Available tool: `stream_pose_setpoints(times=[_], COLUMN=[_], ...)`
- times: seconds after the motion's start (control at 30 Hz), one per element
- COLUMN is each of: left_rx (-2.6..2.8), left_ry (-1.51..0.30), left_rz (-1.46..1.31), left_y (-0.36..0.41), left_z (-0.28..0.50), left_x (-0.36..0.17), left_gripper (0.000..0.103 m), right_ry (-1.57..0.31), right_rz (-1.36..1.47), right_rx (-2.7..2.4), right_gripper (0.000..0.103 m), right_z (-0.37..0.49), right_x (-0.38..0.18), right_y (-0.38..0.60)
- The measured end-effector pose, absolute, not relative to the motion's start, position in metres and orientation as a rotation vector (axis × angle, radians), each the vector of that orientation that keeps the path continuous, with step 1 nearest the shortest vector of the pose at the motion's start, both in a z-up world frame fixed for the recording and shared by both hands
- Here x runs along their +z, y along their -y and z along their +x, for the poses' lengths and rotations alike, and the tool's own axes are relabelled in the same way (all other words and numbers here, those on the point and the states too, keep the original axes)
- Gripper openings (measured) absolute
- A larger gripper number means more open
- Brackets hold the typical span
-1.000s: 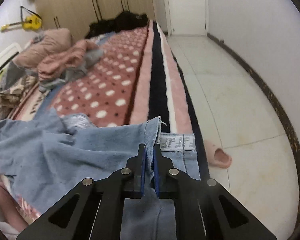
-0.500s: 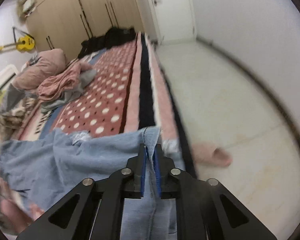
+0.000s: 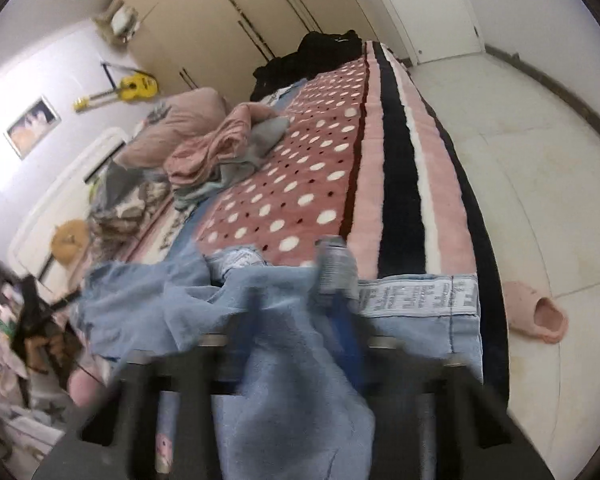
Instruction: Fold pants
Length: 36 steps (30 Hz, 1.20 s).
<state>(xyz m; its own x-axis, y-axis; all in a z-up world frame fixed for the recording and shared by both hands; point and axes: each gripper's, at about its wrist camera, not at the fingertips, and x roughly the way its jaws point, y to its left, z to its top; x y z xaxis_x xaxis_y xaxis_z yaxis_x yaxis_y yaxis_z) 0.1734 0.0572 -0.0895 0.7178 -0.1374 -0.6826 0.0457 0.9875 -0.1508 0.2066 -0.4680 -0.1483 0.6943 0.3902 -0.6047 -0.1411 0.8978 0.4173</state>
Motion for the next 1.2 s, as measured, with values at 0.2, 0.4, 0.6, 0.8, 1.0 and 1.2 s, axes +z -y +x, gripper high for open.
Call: stream_pose_setpoints(times=[0.2, 0.4, 0.6, 0.8, 1.0, 1.2], left_rx=[-0.100, -0.102, -0.116, -0.112, -0.114, -0.150], left_ry=[-0.763, -0.754, -0.762, -0.769, -0.759, -0.760], left_rz=[-0.104, -0.101, -0.107, -0.092, -0.114, -0.115], left_y=[-0.044, -0.041, -0.035, -0.022, -0.005, 0.026], left_z=[0.175, 0.174, 0.173, 0.174, 0.176, 0.184], left_x=[-0.083, -0.079, -0.081, -0.080, -0.077, -0.076], left_gripper=[0.081, 0.081, 0.081, 0.081, 0.081, 0.081], right_ry=[-0.517, -0.401, -0.694, -0.842, -0.830, -0.900], right_rz=[0.354, 0.325, 0.326, 0.373, 0.202, 0.023], right_rx=[0.134, -0.044, 0.079, 0.226, 0.459, 0.357], right_gripper=[0.000, 0.000, 0.039, 0.067, 0.048, 0.052], right_z=[0.170, 0.142, 0.190, 0.230, 0.218, 0.231], right_x=[-0.113, -0.079, -0.112, -0.168, -0.148, -0.152], right_y=[0.465, 0.479, 0.490, 0.496, 0.464, 0.438])
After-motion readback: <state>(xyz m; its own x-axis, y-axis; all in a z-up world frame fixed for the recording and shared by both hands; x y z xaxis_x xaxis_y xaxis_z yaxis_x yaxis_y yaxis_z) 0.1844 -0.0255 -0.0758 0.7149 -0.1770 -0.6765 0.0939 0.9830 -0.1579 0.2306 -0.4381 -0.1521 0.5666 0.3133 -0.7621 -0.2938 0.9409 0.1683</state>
